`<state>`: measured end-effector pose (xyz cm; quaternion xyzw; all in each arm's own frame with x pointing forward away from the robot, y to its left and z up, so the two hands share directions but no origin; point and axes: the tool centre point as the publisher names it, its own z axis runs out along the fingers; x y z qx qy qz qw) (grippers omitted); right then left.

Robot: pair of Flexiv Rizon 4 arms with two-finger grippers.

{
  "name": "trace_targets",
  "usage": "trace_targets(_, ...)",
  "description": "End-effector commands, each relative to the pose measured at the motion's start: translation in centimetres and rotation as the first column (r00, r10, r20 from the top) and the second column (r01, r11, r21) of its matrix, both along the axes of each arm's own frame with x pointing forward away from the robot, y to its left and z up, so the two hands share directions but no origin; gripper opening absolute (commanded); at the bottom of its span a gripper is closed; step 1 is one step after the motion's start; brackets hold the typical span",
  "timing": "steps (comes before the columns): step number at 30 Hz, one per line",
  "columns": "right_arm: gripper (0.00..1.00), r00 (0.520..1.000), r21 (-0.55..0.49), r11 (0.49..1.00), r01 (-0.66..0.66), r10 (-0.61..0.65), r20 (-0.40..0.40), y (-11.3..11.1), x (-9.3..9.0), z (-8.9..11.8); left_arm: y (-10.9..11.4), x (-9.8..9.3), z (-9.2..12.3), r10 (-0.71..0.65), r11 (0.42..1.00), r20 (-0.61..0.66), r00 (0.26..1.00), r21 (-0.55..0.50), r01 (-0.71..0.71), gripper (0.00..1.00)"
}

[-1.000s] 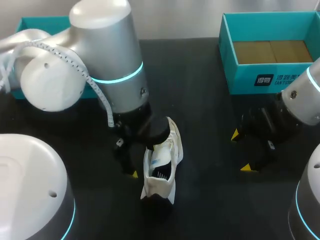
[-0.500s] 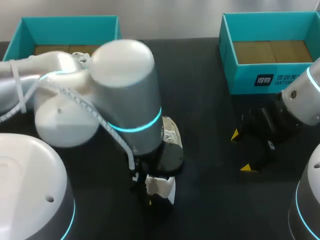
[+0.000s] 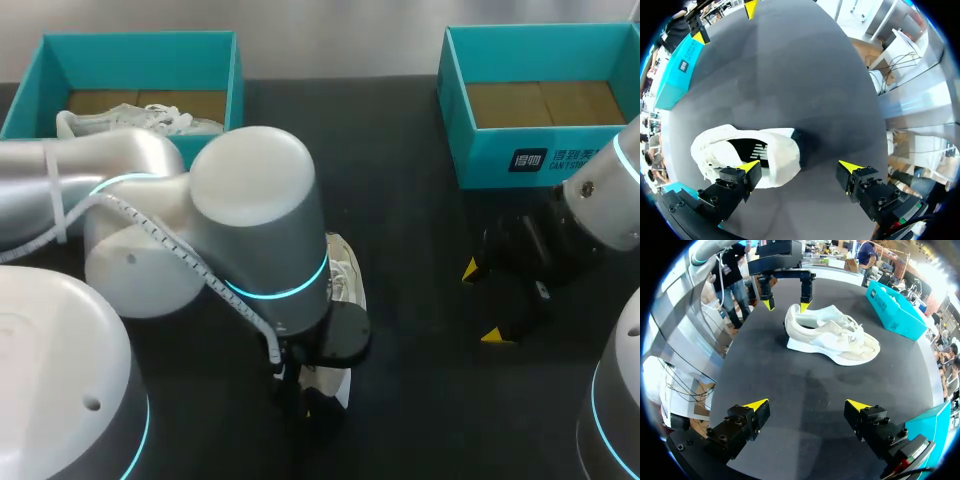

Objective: Take the shoe out of the shoebox, open the shoe tongue, remove and reinsert the insole, then place the shoe into the shoebox

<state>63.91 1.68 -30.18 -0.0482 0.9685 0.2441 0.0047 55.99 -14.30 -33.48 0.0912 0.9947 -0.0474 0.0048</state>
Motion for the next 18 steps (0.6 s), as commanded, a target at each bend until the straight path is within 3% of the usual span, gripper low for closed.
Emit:
trace_targets(1, 1.00, 1.000, -0.002, 1.000, 0.000, 0.000, 0.002, 0.1, -0.1, -0.1, -0.7, 0.4, -1.5, 0.005, 1.000, 0.002, 1.000, 0.008, -0.005, 1.00)
trace_targets(10, 1.00, 1.000, -0.002, 1.000, 0.000, 0.000, 0.002, 0.1, -0.1, -0.1, -1.6, 1.2, -3.9, 0.004, 1.000, 0.019, 1.000, 0.019, -0.004, 1.00)
trace_targets(18, 1.00, 1.000, -0.002, 1.000, 0.000, 0.000, 0.002, 0.1, -0.1, -0.1, -1.6, 0.8, -5.2, -0.002, 1.000, 0.003, 1.000, 0.023, 0.002, 1.00)
